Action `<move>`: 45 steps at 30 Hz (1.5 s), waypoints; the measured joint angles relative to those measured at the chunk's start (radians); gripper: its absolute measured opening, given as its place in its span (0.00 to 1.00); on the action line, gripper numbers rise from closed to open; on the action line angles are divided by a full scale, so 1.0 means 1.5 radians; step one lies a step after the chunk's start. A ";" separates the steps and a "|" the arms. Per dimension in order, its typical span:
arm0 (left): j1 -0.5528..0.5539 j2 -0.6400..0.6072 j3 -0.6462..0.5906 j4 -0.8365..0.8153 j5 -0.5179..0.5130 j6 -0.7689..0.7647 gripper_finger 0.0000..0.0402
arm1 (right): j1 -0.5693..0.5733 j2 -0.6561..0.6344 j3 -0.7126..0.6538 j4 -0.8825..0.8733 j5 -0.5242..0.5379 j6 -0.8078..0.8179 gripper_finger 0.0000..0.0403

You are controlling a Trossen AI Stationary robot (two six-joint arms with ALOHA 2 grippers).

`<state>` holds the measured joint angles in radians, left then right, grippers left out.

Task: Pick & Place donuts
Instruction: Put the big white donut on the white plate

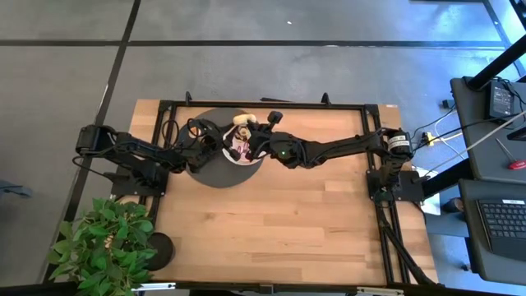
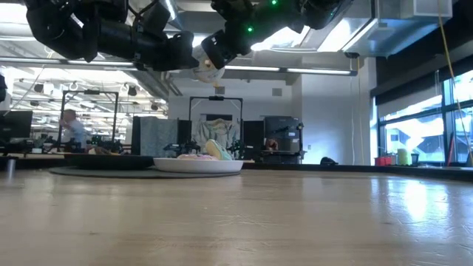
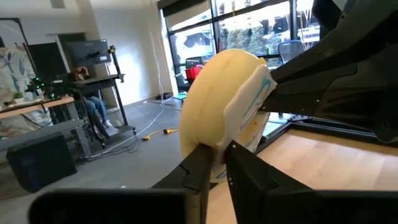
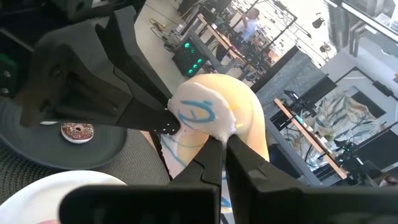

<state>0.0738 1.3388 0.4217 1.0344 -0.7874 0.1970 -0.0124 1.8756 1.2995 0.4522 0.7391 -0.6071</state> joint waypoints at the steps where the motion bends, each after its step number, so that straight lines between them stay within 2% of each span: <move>1: 0.000 0.000 0.000 0.000 0.001 0.000 0.09 | 0.000 0.000 0.000 0.000 0.000 -0.001 0.03; 7: 0.000 0.000 0.000 0.000 0.001 0.000 0.04 | 0.000 0.000 0.000 -0.009 0.000 -0.005 0.09; 16: 0.000 0.000 0.000 -0.012 -0.022 -0.037 0.03 | 0.001 -0.035 0.001 -0.064 -0.008 0.018 0.33; 19: 0.001 -0.003 0.000 -0.034 -0.031 -0.050 0.03 | 0.002 -0.069 0.001 -0.156 -0.007 0.046 0.39; 22: 0.015 -0.034 0.000 -0.123 -0.016 -0.111 0.02 | 0.003 -0.115 0.001 -0.281 -0.020 0.115 0.39; 25: 0.049 -0.082 0.000 -0.258 0.088 -0.218 0.01 | 0.001 -0.156 0.001 -0.401 -0.068 0.180 0.37; 29: 0.119 -0.151 0.000 -0.439 0.290 -0.340 0.01 | -0.005 -0.195 0.001 -0.511 -0.095 0.238 0.34; 32: 0.174 -0.195 0.000 -0.558 0.474 -0.368 0.01 | -0.008 -0.207 0.001 -0.561 -0.094 0.264 0.32; 34: 0.207 -0.214 0.000 -0.622 0.567 -0.369 0.01 | -0.008 -0.209 0.001 -0.579 -0.094 0.270 0.31; 36: 0.232 -0.227 0.000 -0.661 0.597 -0.370 0.01 | -0.008 -0.209 0.001 -0.584 -0.094 0.278 0.30; 40: 0.286 -0.232 0.000 -0.718 0.587 -0.394 0.01 | -0.007 -0.209 0.001 -0.593 -0.095 0.282 0.29; 45: 0.348 -0.196 0.000 -0.718 0.636 -0.397 0.01 | -0.008 -0.209 0.001 -0.594 -0.095 0.282 0.29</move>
<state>0.5959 1.0449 0.4217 -0.0431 0.1660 -0.3984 -0.0242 1.5616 1.3006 -0.4381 0.5972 -0.1841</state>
